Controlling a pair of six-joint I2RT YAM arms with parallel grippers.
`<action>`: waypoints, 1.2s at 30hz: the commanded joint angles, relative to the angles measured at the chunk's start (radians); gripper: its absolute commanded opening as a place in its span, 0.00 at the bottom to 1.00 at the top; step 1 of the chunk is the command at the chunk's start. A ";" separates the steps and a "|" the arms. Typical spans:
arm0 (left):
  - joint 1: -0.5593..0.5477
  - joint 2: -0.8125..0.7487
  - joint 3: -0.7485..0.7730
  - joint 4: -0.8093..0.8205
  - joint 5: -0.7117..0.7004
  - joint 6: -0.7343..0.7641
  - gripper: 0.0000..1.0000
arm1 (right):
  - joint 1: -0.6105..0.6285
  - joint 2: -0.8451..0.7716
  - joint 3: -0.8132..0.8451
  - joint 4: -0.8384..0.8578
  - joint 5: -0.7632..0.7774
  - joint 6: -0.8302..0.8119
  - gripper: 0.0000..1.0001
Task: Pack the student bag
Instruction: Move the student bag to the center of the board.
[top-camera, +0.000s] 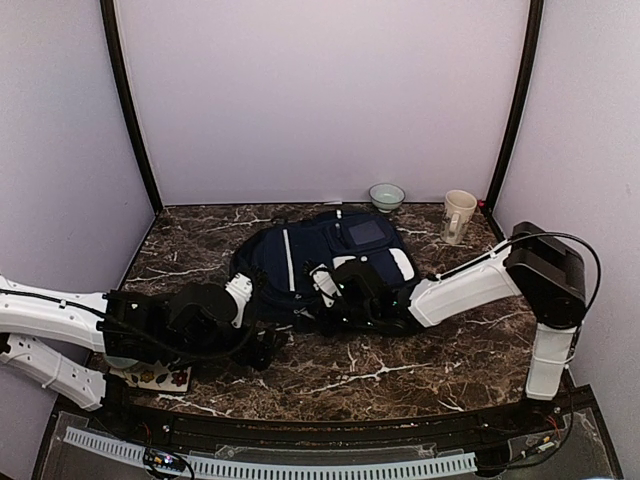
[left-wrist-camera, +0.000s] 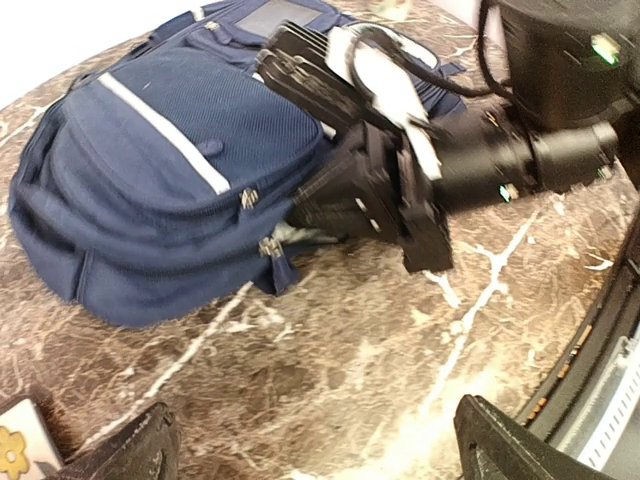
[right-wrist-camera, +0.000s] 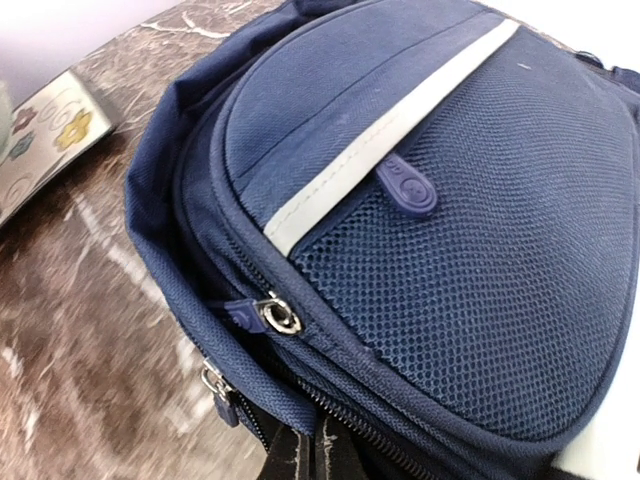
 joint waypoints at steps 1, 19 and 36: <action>0.003 -0.030 -0.022 -0.045 -0.083 -0.005 0.98 | -0.076 0.057 0.131 0.028 -0.061 -0.061 0.00; 0.129 -0.105 -0.043 -0.144 -0.476 -0.010 0.98 | -0.132 -0.215 0.121 -0.108 -0.097 -0.103 0.51; 0.808 -0.352 -0.445 0.664 -0.308 0.464 0.99 | -0.336 -0.947 -0.481 -0.096 0.223 0.097 0.72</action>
